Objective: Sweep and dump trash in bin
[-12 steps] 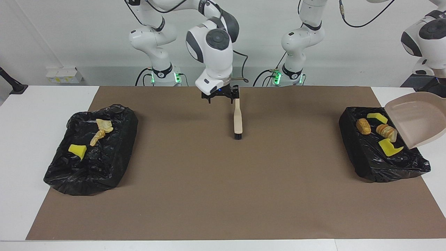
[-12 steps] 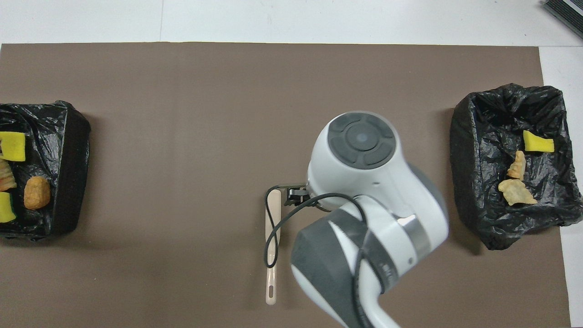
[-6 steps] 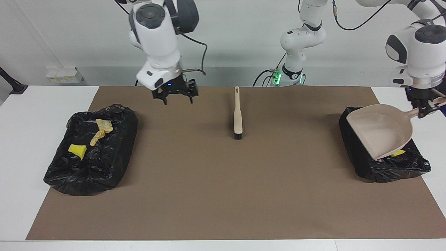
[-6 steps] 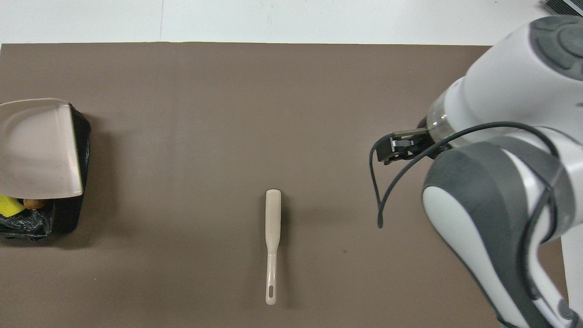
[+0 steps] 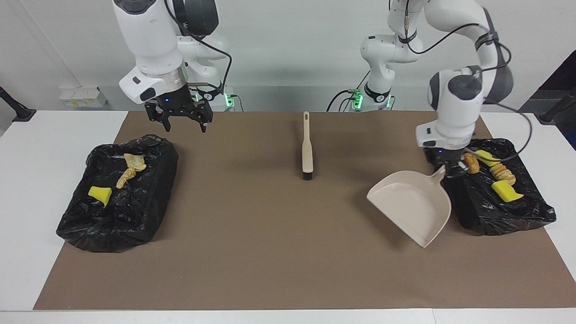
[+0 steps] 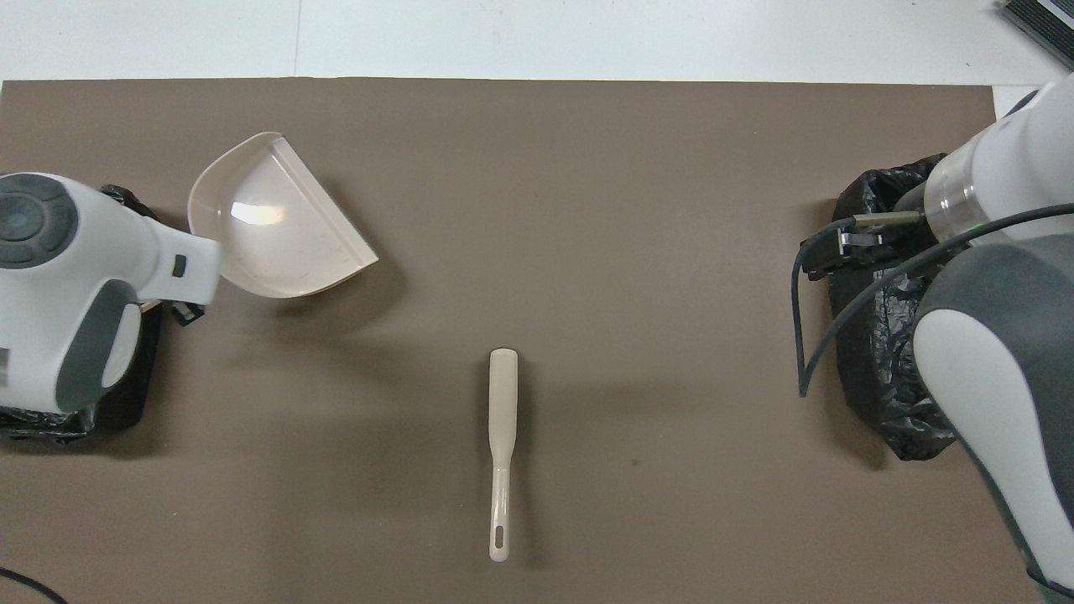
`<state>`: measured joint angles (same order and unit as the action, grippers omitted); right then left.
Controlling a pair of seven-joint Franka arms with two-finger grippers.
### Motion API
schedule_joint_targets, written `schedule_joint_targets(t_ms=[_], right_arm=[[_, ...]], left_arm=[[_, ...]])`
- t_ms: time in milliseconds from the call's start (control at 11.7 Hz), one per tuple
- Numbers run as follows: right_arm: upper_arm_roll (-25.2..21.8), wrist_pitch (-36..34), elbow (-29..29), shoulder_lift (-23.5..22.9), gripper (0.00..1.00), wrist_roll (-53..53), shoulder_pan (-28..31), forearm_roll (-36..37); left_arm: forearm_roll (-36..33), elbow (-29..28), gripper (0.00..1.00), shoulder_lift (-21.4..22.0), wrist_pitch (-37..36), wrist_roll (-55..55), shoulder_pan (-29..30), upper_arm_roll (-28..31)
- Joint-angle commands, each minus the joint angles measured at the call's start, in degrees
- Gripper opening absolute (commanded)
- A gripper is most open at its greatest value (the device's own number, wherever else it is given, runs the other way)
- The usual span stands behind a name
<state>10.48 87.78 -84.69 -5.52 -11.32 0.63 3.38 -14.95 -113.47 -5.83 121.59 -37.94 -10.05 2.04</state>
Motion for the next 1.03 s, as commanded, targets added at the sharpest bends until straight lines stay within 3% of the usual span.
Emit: schedule_joint_targets(t_ms=[0,257,514,685,942], right_arm=[[-1.1,-0.7,-0.1,0.5,1.0,1.4,1.1,0.9],[-6.7,-1.3,-0.6,2.7,1.0,9.7,0.6,1.0],[-12.8,-1.6,-1.5,4.5,1.0,11.7,-2.0,0.8],[-14.1,-1.2,-2.4,5.0,1.0,11.6,-2.0,-0.2],[-13.6,-1.5,-2.3,5.1,1.0,11.8,-2.1,-0.3]], left_arm=[[5.8,6.9,0.0,-5.7,-1.4,15.2,-6.6,1.3],[8.8,15.4,0.0,-12.4,-3.6,36.3,-15.1,1.3],[10.6,22.9,0.0,-16.7,-8.3,46.4,-20.4,1.6],[11.1,31.3,0.0,-21.0,-12.8,51.5,-21.4,1.4],[10.9,37.1,0.0,-26.1,-14.4,60.1,-25.8,1.7]])
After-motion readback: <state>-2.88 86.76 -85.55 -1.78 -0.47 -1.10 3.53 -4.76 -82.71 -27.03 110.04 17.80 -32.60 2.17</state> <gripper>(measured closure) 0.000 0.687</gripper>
